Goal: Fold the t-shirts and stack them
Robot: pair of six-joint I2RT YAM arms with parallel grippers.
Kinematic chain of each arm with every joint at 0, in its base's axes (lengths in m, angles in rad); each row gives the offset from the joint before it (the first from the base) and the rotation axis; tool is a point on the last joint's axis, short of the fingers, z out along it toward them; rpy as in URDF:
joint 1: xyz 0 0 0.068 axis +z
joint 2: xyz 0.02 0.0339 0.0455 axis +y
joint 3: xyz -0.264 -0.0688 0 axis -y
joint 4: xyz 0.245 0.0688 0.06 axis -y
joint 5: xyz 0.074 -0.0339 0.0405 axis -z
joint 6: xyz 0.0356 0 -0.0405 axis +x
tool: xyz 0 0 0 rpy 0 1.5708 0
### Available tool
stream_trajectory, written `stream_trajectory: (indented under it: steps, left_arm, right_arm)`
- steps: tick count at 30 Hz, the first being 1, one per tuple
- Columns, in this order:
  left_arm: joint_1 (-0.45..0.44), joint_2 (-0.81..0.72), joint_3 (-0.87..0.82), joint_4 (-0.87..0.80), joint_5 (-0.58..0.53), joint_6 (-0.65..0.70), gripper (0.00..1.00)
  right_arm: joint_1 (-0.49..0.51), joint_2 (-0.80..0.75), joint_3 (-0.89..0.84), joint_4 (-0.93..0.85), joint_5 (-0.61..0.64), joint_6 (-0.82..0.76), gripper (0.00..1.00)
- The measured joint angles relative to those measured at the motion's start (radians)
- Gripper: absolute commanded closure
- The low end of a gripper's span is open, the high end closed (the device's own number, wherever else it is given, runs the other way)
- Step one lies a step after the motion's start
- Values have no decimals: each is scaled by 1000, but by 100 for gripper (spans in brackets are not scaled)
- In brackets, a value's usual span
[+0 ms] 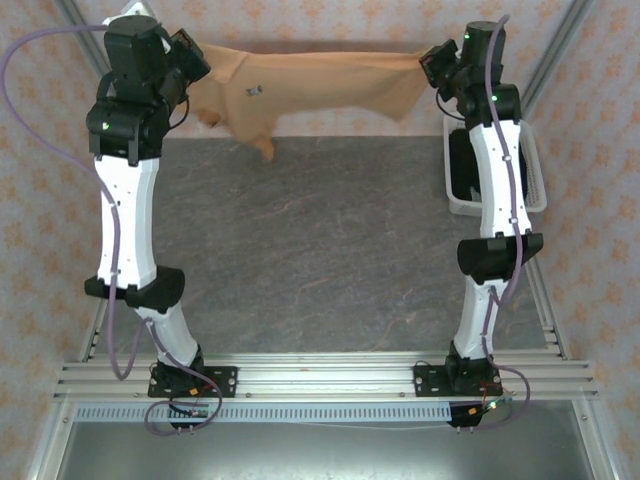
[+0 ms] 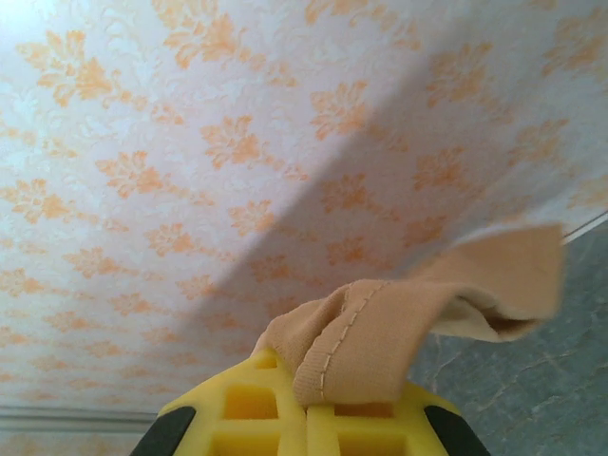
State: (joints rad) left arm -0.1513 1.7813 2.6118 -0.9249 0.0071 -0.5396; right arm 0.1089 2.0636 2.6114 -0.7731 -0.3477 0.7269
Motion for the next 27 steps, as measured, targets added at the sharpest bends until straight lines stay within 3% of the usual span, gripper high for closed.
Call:
stream_trajectory:
  steps: [3,5,9,14,17,21,27]
  left_arm:
    - [-53,-150,-245,20,-3,8,100]
    - [-70,-253,-468,45,-5,-5,100]
    - [-110,-387,-940,91,-15,-66,100]
    - [-206,-430,-1416,105,15,-229,100]
    - [-286,-441,-1576,97,40,-323,100]
    - [-373,-464,-1714,88,85,-441,100]
    - [-397,-497,-1815,75,133,-570,100]
  right_arm:
    - [-5,-35,-85,-26,23,-19,100]
    - [-5,-88,-234,-19,39,-26,100]
    - [0,-248,-726,35,98,-25,100]
    - [3,-360,-1245,63,152,-9,100]
    - [16,-389,-1449,57,174,-2,100]
    - [60,-420,-1584,32,196,-2,100]
    - [112,-521,-1677,-20,235,3,100]
